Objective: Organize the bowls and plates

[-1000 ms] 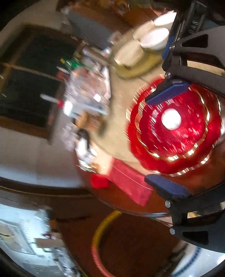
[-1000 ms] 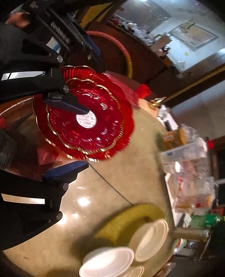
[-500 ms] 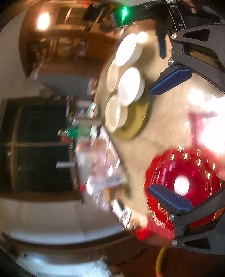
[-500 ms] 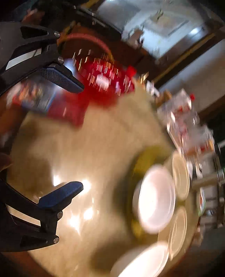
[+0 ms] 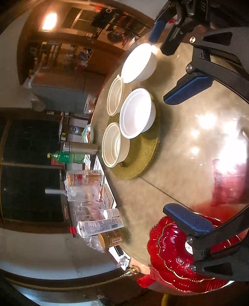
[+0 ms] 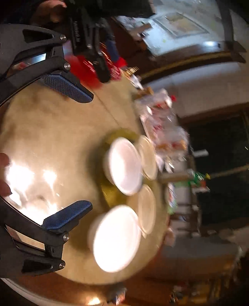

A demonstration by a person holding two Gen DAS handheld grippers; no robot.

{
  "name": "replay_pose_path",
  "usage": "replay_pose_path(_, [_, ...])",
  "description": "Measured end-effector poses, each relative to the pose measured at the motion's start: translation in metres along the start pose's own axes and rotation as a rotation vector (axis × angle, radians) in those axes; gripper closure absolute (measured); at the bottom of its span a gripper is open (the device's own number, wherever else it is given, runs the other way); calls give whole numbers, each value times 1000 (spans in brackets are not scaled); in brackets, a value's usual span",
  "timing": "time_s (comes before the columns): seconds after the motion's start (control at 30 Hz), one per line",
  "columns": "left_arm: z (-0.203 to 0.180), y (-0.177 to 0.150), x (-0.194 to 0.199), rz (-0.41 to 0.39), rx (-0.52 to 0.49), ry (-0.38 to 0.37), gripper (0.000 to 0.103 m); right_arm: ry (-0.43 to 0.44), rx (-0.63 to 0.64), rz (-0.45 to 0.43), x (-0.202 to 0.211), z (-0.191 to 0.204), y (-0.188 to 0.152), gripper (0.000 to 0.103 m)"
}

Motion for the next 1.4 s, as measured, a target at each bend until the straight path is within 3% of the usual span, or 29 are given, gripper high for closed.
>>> replay_pose_path(0.17, [-13, 3, -11, -8, 0, 3, 0, -42, -90, 175, -16, -27, -3, 0])
replay_pose_path(0.27, [-24, 5, -18, -11, -18, 0, 0, -46, -138, 182, -9, -41, -1, 0])
replay_pose_path(0.4, [-41, 5, -22, -10, -49, -28, 0, -95, -109, 168, 4, -46, 3, 0])
replay_pose_path(0.63, [-40, 6, -37, 69, 1, -94, 0, 13, -76, 210, 3, -34, -6, 0])
replay_pose_path(0.7, [-36, 8, -44, 110, 29, -101, 0, 51, -183, 248, -2, -43, -10, 0])
replay_pose_path(0.8, [-28, 12, -57, 180, 88, -112, 0, 229, -462, 251, -13, -63, -16, 0])
replay_pose_path(0.87, [-24, 13, -64, 219, 134, -120, 0, 242, -544, 232, -18, -74, -15, 0])
replay_pose_path(0.97, [-22, 20, -79, 254, 200, -140, 1, 281, -623, 219, -32, -77, -12, 0])
replay_pose_path(1.23, [-34, 40, -110, 259, 225, -153, 1, 366, -770, 225, -76, -79, -8, 2])
replay_pose_path(1.37, [-42, 39, -125, 268, 202, -156, 3, 339, -791, 223, -93, -85, -2, 6])
replay_pose_path(1.4, [-42, 38, -127, 271, 202, -156, 4, 333, -792, 220, -98, -86, 0, 11])
Point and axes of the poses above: each gripper's, at about its wrist camera, not at the fingertips, and x roughly against the way its jaws point, z to its left, y to its top, the point moved 5 cm from there along -x, roughly the way its jaws point, and after that the axes turned 10 degrees about x, right-handed, at the moved point
